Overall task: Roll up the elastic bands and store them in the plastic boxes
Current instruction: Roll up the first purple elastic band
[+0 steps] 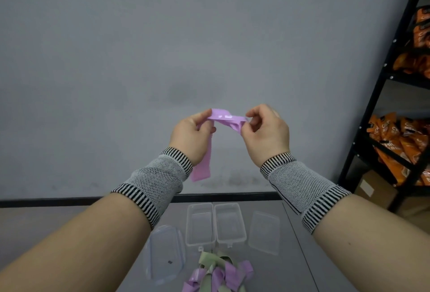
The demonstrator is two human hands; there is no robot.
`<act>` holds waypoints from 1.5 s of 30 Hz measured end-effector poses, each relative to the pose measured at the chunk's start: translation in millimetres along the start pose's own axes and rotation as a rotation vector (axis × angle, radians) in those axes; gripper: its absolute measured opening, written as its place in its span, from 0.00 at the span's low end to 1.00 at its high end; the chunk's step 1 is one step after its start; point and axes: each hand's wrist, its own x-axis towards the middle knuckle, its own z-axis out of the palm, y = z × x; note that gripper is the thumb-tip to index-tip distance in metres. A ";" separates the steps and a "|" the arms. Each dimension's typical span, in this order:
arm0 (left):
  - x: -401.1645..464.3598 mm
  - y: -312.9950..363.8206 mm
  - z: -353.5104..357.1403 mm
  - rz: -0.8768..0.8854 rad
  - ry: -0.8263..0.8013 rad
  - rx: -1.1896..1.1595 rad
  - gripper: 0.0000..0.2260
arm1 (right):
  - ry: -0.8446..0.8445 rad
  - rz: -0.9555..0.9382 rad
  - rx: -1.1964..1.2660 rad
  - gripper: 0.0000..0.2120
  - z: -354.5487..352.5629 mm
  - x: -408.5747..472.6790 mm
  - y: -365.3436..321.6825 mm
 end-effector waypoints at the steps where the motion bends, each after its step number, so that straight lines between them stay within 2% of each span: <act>1: -0.7 -2.7 0.7 -0.001 -0.011 -0.030 0.15 | -0.028 0.019 0.025 0.08 2.0 -1.3 2.9; 7: -2.5 -33.6 11.7 -0.062 -0.020 -0.166 0.15 | -0.109 0.184 0.129 0.07 24.9 -15.4 21.1; 14: 13.1 -75.5 25.9 -0.161 0.071 -0.196 0.14 | -0.260 0.090 0.097 0.15 70.3 -32.6 49.6; 16: 17.8 -86.2 28.3 -0.176 0.097 -0.212 0.13 | -0.284 0.155 0.148 0.13 81.6 -35.4 59.5; 20: 23.2 -109.8 35.2 -0.220 0.118 -0.281 0.13 | -0.238 0.427 0.332 0.07 100.4 -36.3 84.4; 22: 23.5 -123.0 39.4 -0.235 0.118 -0.305 0.14 | -0.273 0.502 0.411 0.05 110.3 -39.8 95.0; 25: 20.8 -142.2 46.2 -0.237 0.108 -0.324 0.15 | -0.345 0.535 0.463 0.12 121.4 -52.0 105.7; 29: 14.8 -173.5 53.8 -0.257 0.073 -0.338 0.16 | -0.351 0.538 0.510 0.15 133.7 -73.4 120.4; 32: 5.7 -198.6 58.9 -0.280 0.071 -0.335 0.16 | -0.304 0.532 0.418 0.14 149.4 -91.7 139.8; 39: -19.5 -242.3 74.1 -0.367 0.084 -0.347 0.14 | -0.165 0.470 0.030 0.10 168.0 -129.1 178.6; 41: -23.7 -247.2 74.3 -0.404 0.116 -0.419 0.14 | -0.246 0.481 0.099 0.14 165.0 -136.4 182.0; 42: -25.9 -249.8 72.9 -0.424 0.136 -0.463 0.14 | -0.345 0.513 0.187 0.20 162.6 -142.6 182.2; 44: -32.8 -258.5 68.8 -0.454 0.173 -0.502 0.14 | -0.508 0.656 0.372 0.32 156.1 -157.2 184.0; 45: -36.5 -263.2 67.0 -0.463 0.186 -0.477 0.13 | -0.520 0.751 0.457 0.31 153.1 -162.8 185.1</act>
